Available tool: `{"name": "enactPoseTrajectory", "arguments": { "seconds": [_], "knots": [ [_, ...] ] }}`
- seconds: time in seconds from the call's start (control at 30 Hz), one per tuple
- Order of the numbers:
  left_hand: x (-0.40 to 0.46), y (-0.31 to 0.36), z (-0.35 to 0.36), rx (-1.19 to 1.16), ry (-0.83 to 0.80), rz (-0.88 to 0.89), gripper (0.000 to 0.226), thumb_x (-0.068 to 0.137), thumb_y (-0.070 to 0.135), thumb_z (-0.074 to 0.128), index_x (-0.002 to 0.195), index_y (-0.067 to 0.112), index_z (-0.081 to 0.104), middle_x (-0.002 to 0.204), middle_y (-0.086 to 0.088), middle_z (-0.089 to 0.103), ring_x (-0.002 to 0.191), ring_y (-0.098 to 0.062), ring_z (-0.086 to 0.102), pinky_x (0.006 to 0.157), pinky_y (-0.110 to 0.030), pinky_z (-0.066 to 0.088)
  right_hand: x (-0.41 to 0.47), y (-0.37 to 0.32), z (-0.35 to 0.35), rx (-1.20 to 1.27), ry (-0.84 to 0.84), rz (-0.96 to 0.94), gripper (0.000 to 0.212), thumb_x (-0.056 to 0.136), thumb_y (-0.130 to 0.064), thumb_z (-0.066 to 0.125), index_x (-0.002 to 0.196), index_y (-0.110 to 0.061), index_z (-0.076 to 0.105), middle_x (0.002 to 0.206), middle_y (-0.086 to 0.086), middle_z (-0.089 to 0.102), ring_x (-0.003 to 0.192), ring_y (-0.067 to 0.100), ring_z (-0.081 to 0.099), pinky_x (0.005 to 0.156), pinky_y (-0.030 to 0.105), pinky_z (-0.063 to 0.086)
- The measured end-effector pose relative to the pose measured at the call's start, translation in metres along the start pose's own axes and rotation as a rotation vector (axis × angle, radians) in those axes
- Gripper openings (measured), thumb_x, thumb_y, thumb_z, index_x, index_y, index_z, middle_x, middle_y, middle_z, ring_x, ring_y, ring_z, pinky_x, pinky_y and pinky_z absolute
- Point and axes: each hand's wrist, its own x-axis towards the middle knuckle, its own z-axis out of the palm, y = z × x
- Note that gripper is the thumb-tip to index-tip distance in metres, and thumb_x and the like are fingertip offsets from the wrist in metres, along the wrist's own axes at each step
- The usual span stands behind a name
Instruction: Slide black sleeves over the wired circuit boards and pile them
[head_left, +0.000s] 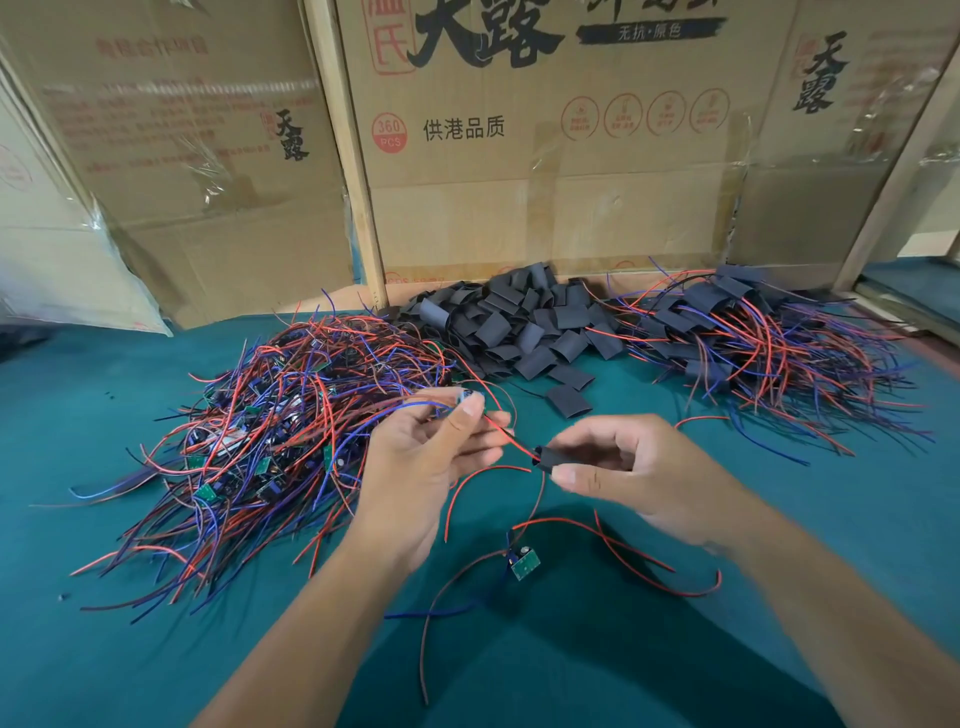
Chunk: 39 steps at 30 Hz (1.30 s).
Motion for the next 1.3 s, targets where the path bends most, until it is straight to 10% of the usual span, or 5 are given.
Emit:
{"name": "enactPoseTrajectory", "arguments": {
  "seconds": [0.27,0.6,1.3],
  "knots": [
    [-0.001,-0.011,0.003,0.081,0.052,-0.002,0.03,0.077,0.022,0.074,0.097,0.002,0.065,0.077,-0.007,0.062,0.064,-0.015,0.059,0.065,-0.025,0.053,-0.004,-0.003,0.011,-1.006,0.101,-0.072,0.04,0.089,-0.061,0.054,0.123,-0.04,0.058,0.116,-0.024,0.061,0.127,-0.001,0.04,0.119,0.047,-0.007],
    [-0.006,-0.016,0.007,0.118,-0.033,-0.121,0.02,0.081,0.023,0.07,0.088,0.004,0.068,0.075,-0.011,0.064,0.063,-0.02,0.058,0.063,-0.026,0.052,-0.006,-0.013,0.019,-0.891,0.251,-0.259,0.023,0.09,-0.038,0.061,0.102,-0.02,0.067,0.095,-0.009,0.07,0.092,0.019,0.062,0.094,0.03,0.032],
    [-0.006,-0.015,0.002,0.088,-0.132,-0.186,0.017,0.081,0.022,0.072,0.09,0.008,0.07,0.078,-0.014,0.066,0.065,-0.02,0.06,0.064,-0.027,0.053,-0.009,-0.012,0.021,-0.804,0.254,-0.279,0.03,0.087,-0.033,0.063,0.109,-0.014,0.069,0.095,-0.002,0.069,0.088,0.018,0.057,0.081,0.028,0.041]
  ]
}}
